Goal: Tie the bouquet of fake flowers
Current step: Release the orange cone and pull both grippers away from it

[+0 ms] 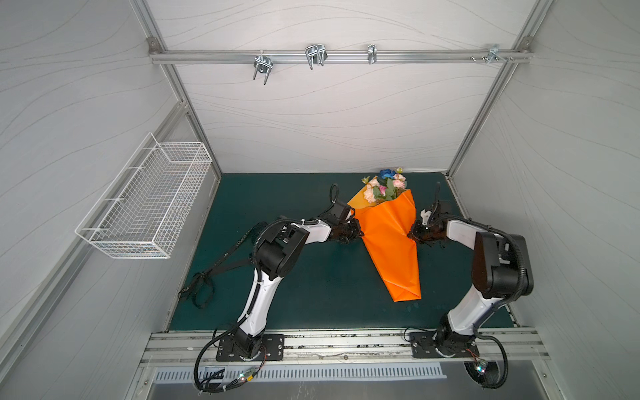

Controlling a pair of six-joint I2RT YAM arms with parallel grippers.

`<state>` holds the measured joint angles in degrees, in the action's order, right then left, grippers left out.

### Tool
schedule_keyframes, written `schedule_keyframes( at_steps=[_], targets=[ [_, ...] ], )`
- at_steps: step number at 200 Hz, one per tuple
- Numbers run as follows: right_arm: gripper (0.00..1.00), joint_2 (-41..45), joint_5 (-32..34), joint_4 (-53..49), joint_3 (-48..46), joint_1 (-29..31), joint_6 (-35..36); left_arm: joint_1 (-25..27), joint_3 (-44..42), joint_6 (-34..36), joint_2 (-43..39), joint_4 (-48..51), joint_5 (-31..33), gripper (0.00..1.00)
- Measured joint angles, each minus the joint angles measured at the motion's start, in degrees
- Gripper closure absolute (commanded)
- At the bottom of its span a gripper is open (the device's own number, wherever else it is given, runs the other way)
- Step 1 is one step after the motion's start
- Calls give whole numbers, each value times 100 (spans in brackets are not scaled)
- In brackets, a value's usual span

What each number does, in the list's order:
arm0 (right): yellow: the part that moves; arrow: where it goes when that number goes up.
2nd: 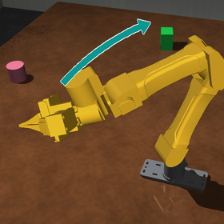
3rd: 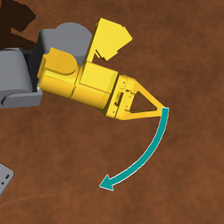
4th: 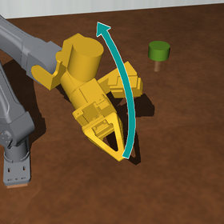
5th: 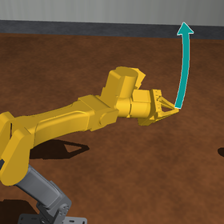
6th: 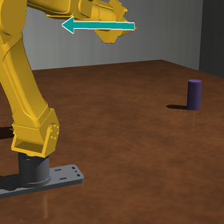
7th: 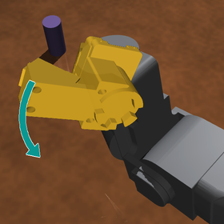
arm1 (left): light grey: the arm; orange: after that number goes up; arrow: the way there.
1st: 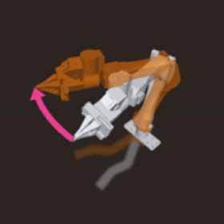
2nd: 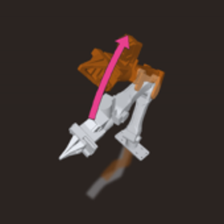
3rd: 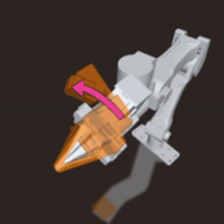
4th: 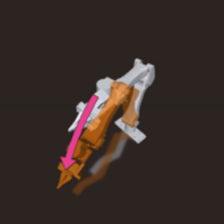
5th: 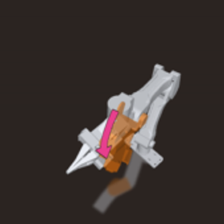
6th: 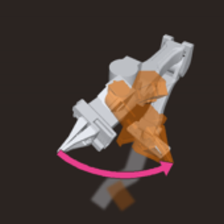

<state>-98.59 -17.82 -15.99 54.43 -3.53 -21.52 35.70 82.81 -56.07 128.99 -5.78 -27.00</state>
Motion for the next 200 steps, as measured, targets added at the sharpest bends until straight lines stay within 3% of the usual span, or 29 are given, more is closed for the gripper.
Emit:
schedule_keyframes(
  at_steps=[38, 65, 94, 111, 153, 176, 187, 200],
  targets=[
    [95, 7, 22, 2, -98, -448, 37, 138, 951, -177, 649, -9, -107, 100],
    [61, 7, 35, 0, -79, -496, 68, 133, 1178, -225, 809, -52, -208, 67],
    [44, 28, 83, -26, -20, -496, 74, 52, 1086, -197, 625, -39, -238, 49],
    [38, 177, 133, -146, -20, -496, 85, -39, 737, -109, 256, 81, -229, 43],
    [23, 1016, 448, -514, -17, -496, 96, -562, -52, 634, -1410, 1034, 179, 41],
    [15, 1537, 697, -763, -17, -496, 70, -885, -354, 1432, -2490, 1742, 896, 41],
    [1, 1755, 798, -879, -17, -496, 72, -1045, -529, 1860, -2922, 2085, 1368, 41],
    [1, 2031, 866, -1001, -17, -496, 63, -1244, -660, 2380, -3261, 2544, 2004, 40]
  ],
)
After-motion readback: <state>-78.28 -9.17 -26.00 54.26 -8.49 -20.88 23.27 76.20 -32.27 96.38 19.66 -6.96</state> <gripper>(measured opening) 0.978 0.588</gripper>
